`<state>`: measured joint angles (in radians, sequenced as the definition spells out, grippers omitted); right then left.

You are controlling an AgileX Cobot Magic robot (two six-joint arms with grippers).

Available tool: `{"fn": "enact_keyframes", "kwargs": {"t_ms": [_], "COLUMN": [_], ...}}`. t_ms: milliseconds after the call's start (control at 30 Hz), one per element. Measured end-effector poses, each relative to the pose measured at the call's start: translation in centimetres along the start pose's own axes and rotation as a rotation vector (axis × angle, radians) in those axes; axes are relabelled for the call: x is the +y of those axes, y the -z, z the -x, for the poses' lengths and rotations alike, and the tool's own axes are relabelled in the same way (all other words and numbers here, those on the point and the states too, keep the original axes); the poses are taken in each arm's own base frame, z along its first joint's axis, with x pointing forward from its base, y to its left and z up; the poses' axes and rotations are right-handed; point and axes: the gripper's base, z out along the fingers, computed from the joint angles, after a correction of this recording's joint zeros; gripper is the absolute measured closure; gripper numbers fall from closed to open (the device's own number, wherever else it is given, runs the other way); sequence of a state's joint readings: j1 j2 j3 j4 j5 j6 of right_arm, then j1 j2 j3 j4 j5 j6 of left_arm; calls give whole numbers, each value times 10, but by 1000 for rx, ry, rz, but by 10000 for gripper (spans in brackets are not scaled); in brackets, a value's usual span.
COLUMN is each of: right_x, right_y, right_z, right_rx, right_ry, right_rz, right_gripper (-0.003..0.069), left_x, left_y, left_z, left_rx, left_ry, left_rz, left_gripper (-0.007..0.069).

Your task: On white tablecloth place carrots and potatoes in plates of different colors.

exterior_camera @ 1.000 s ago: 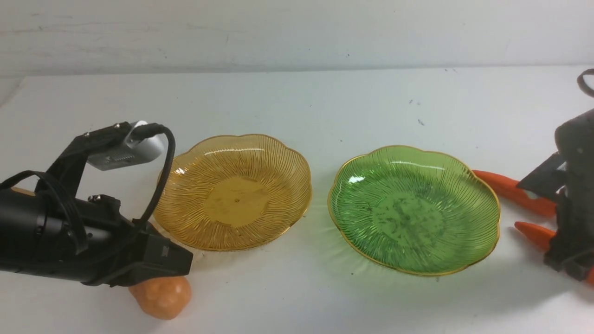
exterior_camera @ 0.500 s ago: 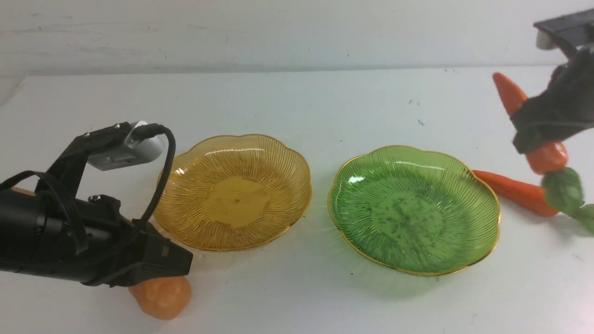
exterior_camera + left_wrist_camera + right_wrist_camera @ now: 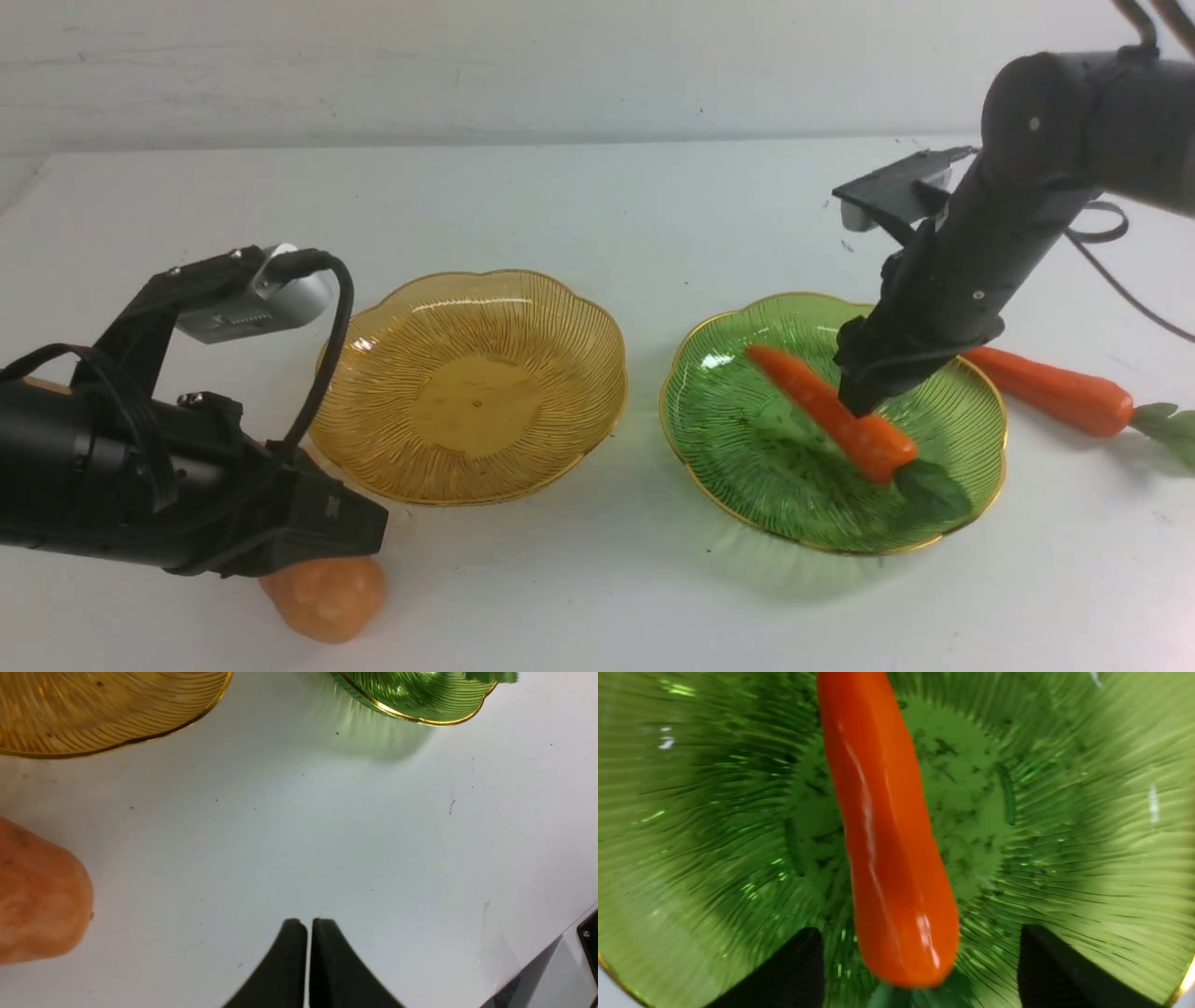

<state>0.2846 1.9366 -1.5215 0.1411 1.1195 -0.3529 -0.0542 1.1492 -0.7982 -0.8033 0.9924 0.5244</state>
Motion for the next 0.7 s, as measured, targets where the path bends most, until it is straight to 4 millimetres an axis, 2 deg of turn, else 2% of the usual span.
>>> {"fn": "enact_keyframes", "kwargs": {"t_ms": [167, 267, 367, 400, 433, 467, 500, 533, 600, 700], "right_x": [-5, -10, -19, -27, -38, -47, -65, -77, -105, -135], "right_y": [6, 20, 33, 39, 44, 47, 50, 51, 48, 30], "right_z": [4, 11, 15, 15, 13, 11, 4, -1, -16, -33], "right_rx": [-6, -22, -30, -34, -33, -33, -29, -21, 6, 56], "right_ry": [-40, -53, -59, -66, -81, -95, -130, -159, -234, -314], "right_rz": [-55, -97, -145, -173, -203, -220, -244, -255, -261, -231], "right_gripper": [58, 63, 160, 243, 361, 415, 535, 600, 650, 643], "left_x": [0, 0, 0, 0, 0, 0, 0, 0, 0, 0], "left_y": [0, 0, 0, 0, 0, 0, 0, 0, 0, 0], "left_z": [0, 0, 0, 0, 0, 0, 0, 0, 0, 0], "left_rx": [1, 1, 1, 1, 1, 1, 1, 1, 1, 1], "left_ry": [0, 0, 0, 0, 0, 0, 0, 0, 0, 0], "left_rz": [0, 0, 0, 0, 0, 0, 0, 0, 0, 0], "left_gripper": [625, 625, 625, 625, 625, 625, 625, 625, 625, 625]}}
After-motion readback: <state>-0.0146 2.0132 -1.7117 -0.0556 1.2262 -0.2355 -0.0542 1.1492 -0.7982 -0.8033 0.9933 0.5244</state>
